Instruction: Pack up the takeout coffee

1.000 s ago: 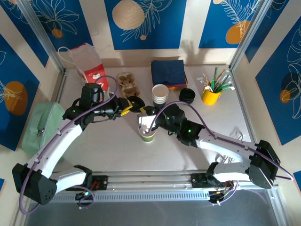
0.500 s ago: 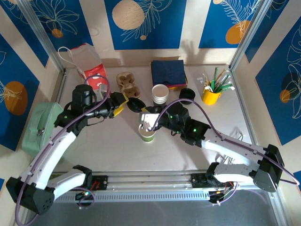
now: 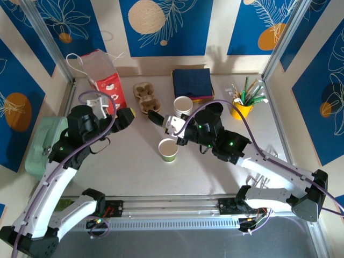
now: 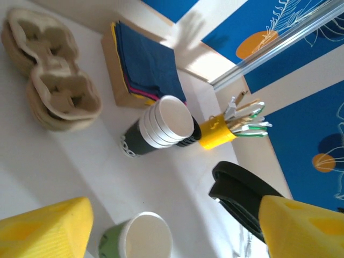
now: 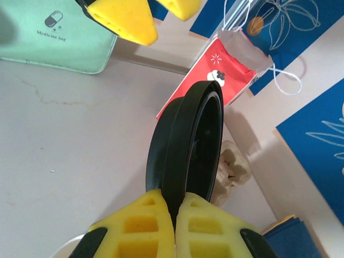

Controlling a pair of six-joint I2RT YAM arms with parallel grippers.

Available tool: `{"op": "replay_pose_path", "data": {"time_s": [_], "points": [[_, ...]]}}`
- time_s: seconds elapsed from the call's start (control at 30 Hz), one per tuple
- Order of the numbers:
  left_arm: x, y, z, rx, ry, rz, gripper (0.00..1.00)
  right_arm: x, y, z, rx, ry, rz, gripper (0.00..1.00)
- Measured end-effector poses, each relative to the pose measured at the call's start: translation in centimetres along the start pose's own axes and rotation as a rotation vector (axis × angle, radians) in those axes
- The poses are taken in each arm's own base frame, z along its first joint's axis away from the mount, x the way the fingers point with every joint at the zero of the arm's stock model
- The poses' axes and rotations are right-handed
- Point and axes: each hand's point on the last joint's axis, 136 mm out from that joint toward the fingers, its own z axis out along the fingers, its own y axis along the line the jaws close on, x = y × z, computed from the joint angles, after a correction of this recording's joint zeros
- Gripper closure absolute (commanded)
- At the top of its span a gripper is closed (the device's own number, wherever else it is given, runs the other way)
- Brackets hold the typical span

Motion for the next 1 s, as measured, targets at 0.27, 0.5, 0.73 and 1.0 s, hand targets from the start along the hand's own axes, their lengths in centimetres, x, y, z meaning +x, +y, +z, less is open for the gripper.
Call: {"op": "replay_pose_path", "data": {"time_s": [0.27,0.5,0.73,1.0], "points": [[0.3,1.9,0.4,-0.055,-0.036,0.141,0.10,-0.6,-1.1,-1.2,-0.007,0.040,0.219,1.00],[0.7,2.5,0.8,-0.049,-0.058,0.189,0.09,-2.5,-3.0,-2.8,-0.025,0.008,0.473,1.00],[1.3,3.3,1.5,-0.050,-0.056,0.210,0.09,-1.2,-3.4,-3.9,-0.105,0.032,0.774,1.00],[1.5,3.6,2.0,-0.046,-0.063,0.214,0.08,-1.7,-4.1,-6.3,-0.181,-0.010,1.039,1.00]]}}
